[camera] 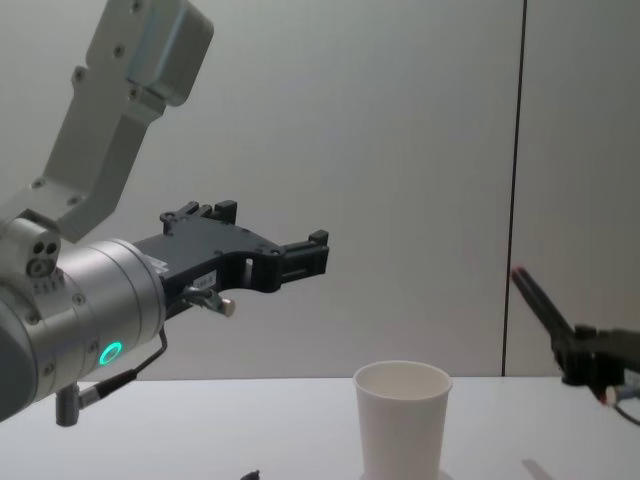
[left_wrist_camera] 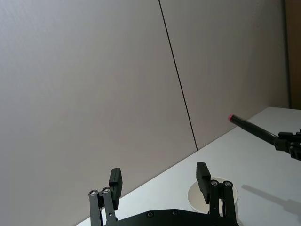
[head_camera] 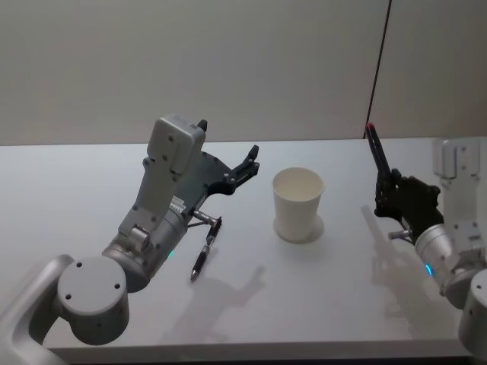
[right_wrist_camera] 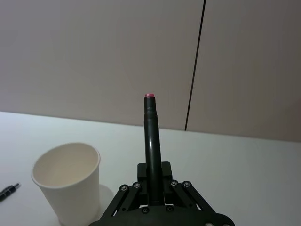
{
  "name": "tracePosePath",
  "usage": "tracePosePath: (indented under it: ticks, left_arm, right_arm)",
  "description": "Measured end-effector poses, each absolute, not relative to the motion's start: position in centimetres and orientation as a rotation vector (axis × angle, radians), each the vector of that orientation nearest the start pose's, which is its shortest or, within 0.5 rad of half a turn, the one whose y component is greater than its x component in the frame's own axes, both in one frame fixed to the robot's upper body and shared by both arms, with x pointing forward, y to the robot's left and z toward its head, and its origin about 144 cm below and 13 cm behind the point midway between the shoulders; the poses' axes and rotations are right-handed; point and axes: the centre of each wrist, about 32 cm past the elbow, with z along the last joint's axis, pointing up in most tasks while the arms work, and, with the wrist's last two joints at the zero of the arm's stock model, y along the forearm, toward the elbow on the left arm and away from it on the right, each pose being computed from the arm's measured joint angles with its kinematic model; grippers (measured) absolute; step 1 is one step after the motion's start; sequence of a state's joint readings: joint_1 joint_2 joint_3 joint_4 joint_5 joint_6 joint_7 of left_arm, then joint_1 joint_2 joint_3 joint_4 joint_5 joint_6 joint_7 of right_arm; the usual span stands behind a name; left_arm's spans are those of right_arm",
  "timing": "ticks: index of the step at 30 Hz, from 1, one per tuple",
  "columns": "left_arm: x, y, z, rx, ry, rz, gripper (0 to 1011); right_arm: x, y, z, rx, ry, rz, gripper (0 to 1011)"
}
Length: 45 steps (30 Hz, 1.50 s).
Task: Place the pen into the pen holder.
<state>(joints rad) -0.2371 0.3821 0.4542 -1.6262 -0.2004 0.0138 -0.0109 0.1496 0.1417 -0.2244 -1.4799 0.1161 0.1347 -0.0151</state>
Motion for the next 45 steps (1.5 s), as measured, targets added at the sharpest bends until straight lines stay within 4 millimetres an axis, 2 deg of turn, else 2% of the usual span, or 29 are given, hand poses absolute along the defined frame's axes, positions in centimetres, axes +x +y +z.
tracePosePath:
  ticks: [18, 29, 45]
  left_arm:
    - [49.2, 19.8, 120.4, 0.061, -0.268, 1.124, 1004]
    - [49.2, 19.8, 120.4, 0.061, -0.268, 1.124, 1004]
    - [49.2, 19.8, 120.4, 0.061, -0.268, 1.124, 1004]
  right_arm:
    - [50.2, -20.0, 114.7, 0.090, -0.189, -1.270, 165]
    - [52.7, -18.6, 113.4, 0.206, -0.300, -1.144, 165]
    - [55.7, -16.9, 111.3, 0.194, -0.346, -1.065, 165]
